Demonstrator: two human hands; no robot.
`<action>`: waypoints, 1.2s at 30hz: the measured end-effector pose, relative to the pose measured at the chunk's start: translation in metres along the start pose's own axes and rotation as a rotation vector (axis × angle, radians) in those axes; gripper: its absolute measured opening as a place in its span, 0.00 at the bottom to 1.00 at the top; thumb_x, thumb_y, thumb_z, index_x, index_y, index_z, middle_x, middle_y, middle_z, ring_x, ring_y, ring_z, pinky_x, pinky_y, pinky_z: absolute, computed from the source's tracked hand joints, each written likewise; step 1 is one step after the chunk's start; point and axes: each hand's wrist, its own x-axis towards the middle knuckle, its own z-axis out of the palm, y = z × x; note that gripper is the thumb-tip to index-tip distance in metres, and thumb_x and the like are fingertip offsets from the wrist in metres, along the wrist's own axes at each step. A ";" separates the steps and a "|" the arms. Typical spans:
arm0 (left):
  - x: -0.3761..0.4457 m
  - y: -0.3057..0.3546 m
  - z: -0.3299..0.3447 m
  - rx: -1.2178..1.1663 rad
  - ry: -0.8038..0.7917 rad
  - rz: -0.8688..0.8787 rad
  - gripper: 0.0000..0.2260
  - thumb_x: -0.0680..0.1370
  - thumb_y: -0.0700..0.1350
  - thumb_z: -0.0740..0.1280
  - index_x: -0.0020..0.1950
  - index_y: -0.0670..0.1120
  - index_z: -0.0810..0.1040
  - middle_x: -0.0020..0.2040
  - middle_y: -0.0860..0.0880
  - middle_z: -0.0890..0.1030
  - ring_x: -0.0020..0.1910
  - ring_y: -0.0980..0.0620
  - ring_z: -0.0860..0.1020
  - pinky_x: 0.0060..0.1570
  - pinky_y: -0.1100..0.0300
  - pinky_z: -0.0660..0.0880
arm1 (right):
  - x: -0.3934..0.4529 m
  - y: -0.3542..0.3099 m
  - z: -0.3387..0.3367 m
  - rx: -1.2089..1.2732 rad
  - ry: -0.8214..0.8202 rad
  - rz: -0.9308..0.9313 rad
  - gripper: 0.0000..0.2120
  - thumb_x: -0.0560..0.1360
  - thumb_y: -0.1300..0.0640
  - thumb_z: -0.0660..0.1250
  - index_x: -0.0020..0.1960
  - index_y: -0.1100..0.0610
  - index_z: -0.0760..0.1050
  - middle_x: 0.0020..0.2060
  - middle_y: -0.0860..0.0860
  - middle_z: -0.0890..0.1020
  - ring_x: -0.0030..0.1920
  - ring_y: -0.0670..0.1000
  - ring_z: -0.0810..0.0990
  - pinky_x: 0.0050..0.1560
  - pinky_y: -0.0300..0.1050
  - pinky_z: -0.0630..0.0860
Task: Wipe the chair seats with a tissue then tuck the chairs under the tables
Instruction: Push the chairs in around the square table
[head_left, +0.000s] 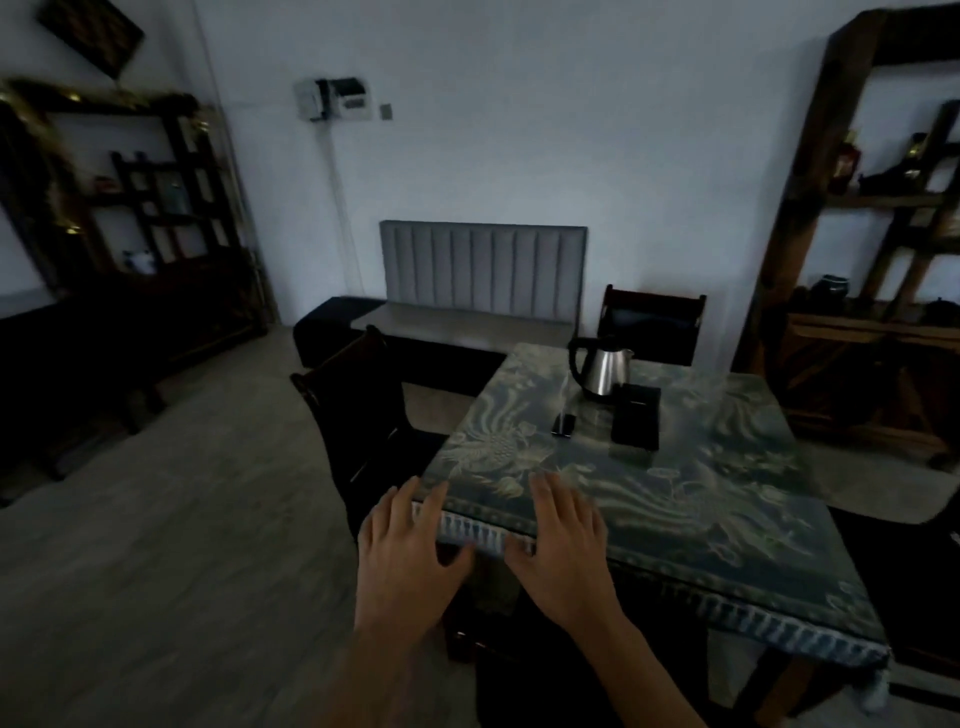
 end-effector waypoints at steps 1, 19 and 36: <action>0.006 -0.016 -0.001 0.010 0.003 -0.019 0.32 0.69 0.69 0.60 0.71 0.57 0.67 0.71 0.48 0.70 0.69 0.42 0.70 0.62 0.41 0.72 | 0.011 -0.012 0.008 0.017 -0.013 -0.024 0.35 0.76 0.37 0.56 0.78 0.50 0.51 0.77 0.51 0.57 0.77 0.57 0.54 0.73 0.59 0.52; 0.131 -0.329 -0.063 0.210 0.065 -0.284 0.30 0.68 0.64 0.65 0.66 0.52 0.68 0.69 0.44 0.73 0.68 0.41 0.71 0.63 0.43 0.73 | 0.213 -0.292 0.198 0.107 -0.136 -0.277 0.38 0.74 0.33 0.53 0.78 0.46 0.47 0.79 0.50 0.55 0.78 0.57 0.54 0.75 0.60 0.55; 0.306 -0.525 -0.026 0.235 0.099 -0.412 0.35 0.69 0.69 0.56 0.74 0.57 0.62 0.75 0.48 0.64 0.73 0.44 0.64 0.68 0.45 0.67 | 0.424 -0.415 0.347 0.090 -0.225 -0.414 0.39 0.74 0.35 0.59 0.78 0.50 0.48 0.77 0.52 0.56 0.77 0.58 0.54 0.74 0.58 0.58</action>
